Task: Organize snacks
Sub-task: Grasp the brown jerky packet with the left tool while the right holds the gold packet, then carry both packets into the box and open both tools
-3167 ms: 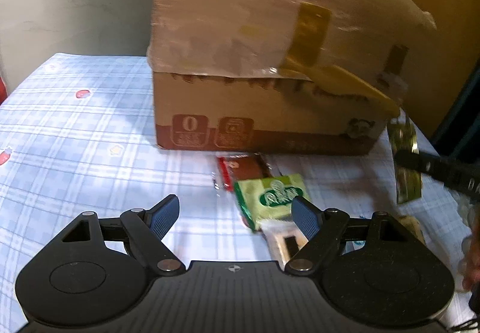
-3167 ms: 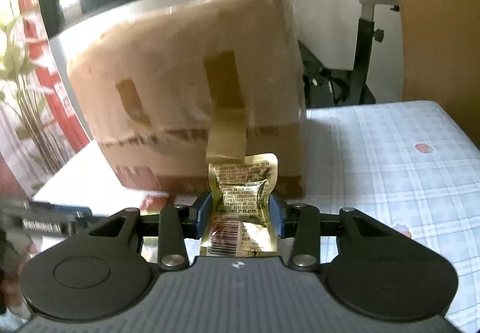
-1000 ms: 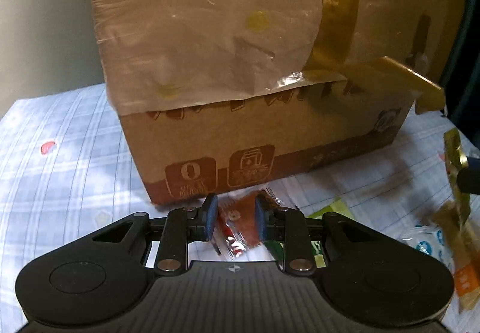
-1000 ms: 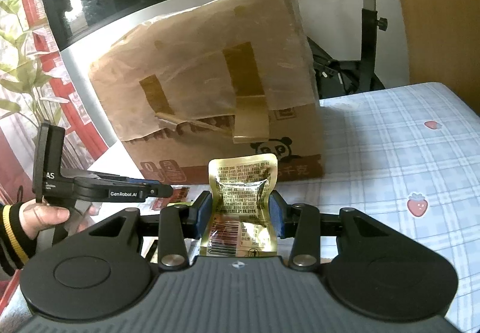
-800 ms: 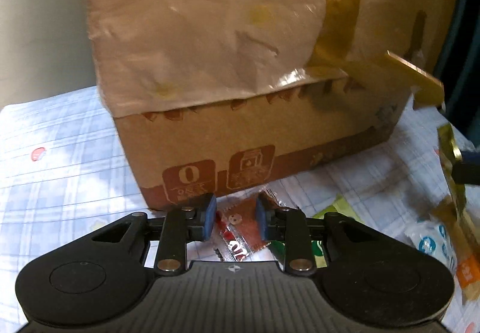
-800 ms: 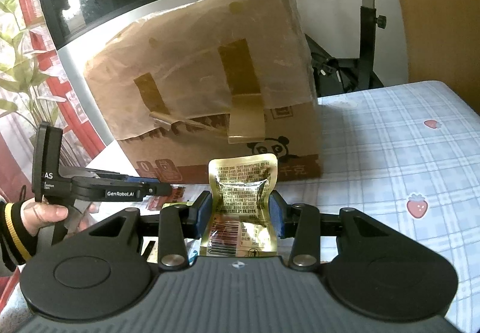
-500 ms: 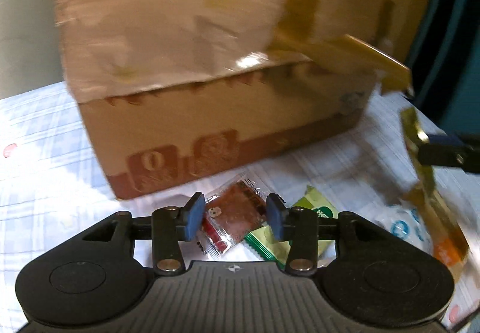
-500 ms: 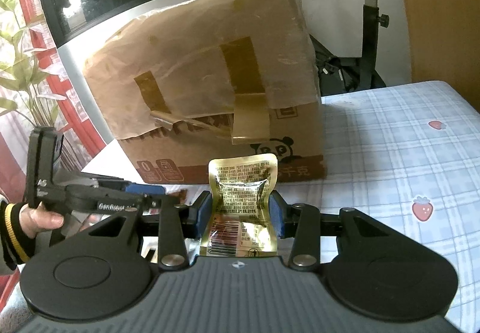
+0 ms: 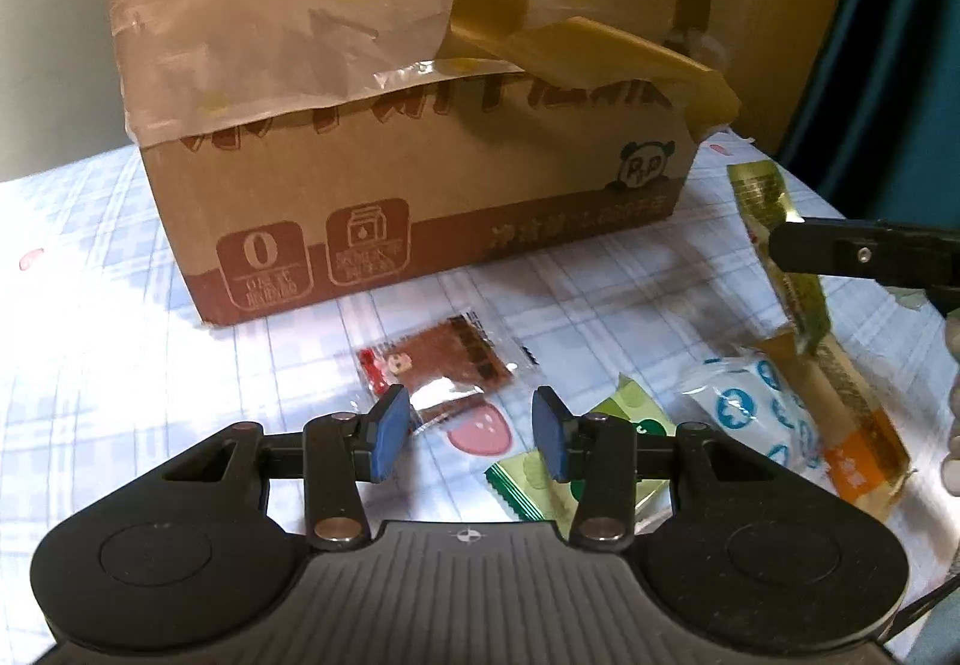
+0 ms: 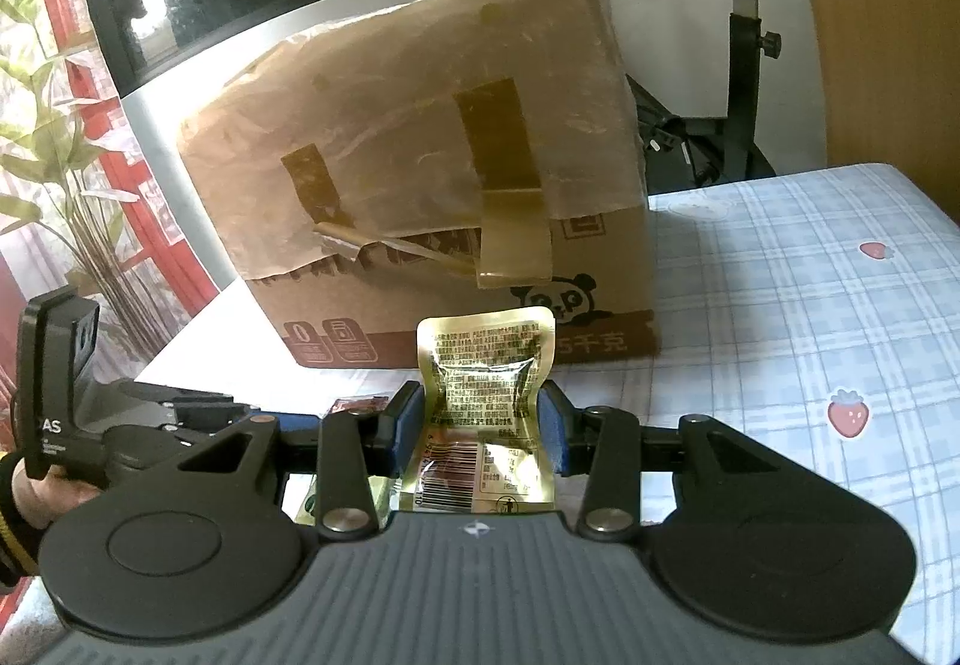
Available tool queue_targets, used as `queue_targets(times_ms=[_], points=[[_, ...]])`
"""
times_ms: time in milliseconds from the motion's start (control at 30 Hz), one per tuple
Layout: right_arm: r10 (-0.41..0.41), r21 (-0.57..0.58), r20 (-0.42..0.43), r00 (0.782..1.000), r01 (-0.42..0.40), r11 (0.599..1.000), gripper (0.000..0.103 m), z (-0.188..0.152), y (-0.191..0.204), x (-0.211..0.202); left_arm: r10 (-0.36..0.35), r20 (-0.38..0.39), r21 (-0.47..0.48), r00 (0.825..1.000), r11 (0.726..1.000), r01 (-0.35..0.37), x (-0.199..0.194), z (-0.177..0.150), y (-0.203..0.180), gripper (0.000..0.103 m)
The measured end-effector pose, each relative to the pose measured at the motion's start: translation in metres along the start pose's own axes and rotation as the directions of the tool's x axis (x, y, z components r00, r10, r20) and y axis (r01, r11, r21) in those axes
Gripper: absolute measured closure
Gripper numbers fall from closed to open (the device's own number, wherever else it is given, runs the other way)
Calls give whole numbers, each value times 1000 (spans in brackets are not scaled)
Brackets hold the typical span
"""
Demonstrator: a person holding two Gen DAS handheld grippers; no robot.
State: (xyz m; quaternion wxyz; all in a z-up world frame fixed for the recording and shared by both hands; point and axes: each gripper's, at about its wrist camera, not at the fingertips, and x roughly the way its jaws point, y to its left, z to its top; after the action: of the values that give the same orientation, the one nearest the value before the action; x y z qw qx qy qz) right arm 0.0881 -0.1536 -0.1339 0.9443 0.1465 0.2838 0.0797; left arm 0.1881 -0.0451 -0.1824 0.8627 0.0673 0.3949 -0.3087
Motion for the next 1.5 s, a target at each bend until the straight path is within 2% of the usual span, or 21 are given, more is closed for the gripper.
queue_targets(times_ms=[133,300,467,500,567,800,900,1067,1167,1233,1300,1367,1400,1433,1500], points=[[3,1,-1,1000,-3,1000,60,0,0,-1,-57,3,-20,998,998,57,-3,5,8,56],[5,1,2,1000,-5,1000,60,0,0,-1,-14,47,19,999,1000,13,4,24,13,54],[4,2,1,1000,-4,1000,60,0,0,-1,-5,8,32,1000,999,5,26,36,19,54],[4,2,2,1000,-4,1000,60,0,0,-1,-10,-6,31,1000,999,11,29,35,20,54],[1,3,6,1000,-1,1000,60,0,0,-2,-15,14,30,1000,999,14,27,28,21,53],[-2,13,4,1000,2,1000,60,-1,-3,0,-42,21,-25,999,999,42,3,3,23,53],[3,18,4,1000,-3,1000,60,-1,-1,1,-16,26,0,1000,1000,16,-7,-11,13,53],[7,5,-5,1000,-7,1000,60,-1,2,2,33,21,18,999,999,-34,-1,-6,3,52],[8,5,-2,1000,-8,1000,60,0,2,0,66,9,49,998,997,-66,11,3,-7,48],[6,7,-1,1000,-6,1000,60,0,2,-1,99,7,110,995,989,-99,16,4,-17,43],[4,9,-2,1000,-4,1000,60,0,1,-1,107,4,98,994,989,-106,20,7,-18,41],[2,11,-2,1000,-2,1000,60,-1,1,-1,105,4,84,995,991,-105,19,7,-16,46],[2,12,-3,1000,-2,1000,60,-2,1,-2,110,9,82,994,990,-111,18,6,-15,56],[2,13,-4,1000,-2,1000,60,-2,1,-2,112,12,74,994,991,-112,16,5,-12,61],[0,15,-5,1000,0,1000,60,-2,1,-2,115,11,46,993,992,-115,15,5,-10,63]])
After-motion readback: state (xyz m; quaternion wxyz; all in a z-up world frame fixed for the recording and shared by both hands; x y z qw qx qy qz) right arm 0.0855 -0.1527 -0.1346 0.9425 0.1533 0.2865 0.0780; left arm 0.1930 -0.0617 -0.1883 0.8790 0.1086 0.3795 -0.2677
